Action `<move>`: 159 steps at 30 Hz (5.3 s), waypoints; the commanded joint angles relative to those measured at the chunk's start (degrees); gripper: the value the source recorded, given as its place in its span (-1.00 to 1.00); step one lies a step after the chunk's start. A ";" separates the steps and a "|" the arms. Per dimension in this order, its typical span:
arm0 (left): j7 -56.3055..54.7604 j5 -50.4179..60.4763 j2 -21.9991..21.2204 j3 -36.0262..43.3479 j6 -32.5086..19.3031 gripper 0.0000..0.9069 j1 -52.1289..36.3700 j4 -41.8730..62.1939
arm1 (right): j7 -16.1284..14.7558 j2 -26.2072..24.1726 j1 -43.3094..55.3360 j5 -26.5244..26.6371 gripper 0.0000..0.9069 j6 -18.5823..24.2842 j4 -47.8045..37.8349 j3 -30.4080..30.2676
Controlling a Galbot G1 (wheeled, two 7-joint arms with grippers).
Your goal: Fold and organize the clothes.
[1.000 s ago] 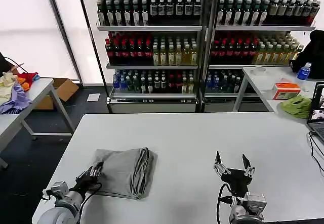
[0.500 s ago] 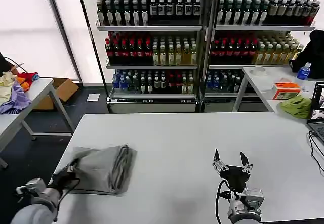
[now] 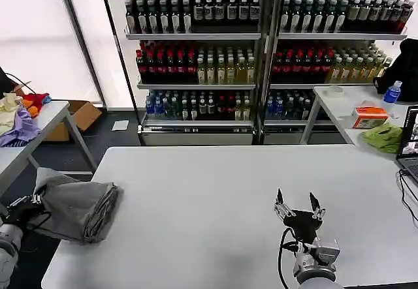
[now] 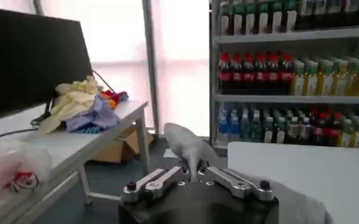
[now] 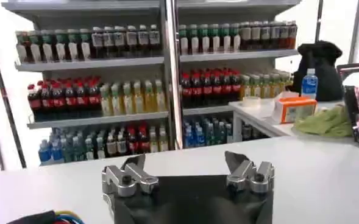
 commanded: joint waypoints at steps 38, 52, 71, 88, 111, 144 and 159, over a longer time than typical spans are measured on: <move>-6.09 -2.33 -21.33 42.84 -0.18 1.00 -11.60 -13.11 | -0.03 2.02 -2.06 -5.61 1.00 -1.48 -1.27 0.33; -14.06 8.21 -16.02 32.38 4.65 1.00 -10.49 -15.68 | 0.63 -2.74 7.53 25.32 1.00 -10.89 -3.95 -6.19; -15.22 11.49 -13.35 25.72 6.50 1.00 -7.20 -14.55 | 4.38 -4.32 20.70 33.98 0.84 -10.99 -16.64 -21.93; -15.40 10.90 -14.24 24.77 6.67 1.00 -6.32 -13.94 | 4.75 -1.33 24.48 30.63 -0.56 -10.94 -23.18 -26.20; -16.07 10.85 -16.66 24.99 7.17 1.00 -5.62 -14.67 | 1.56 -8.31 22.24 24.69 -1.00 -10.92 -17.46 -19.67; -15.92 11.35 -19.12 26.63 7.36 1.00 -4.51 -14.62 | -3.22 -15.63 8.48 8.88 1.00 -10.88 -0.49 -10.91; -15.80 11.43 -19.37 26.77 7.43 1.00 -3.48 -14.69 | 3.83 -17.51 9.88 35.12 1.00 -11.14 -9.23 -10.58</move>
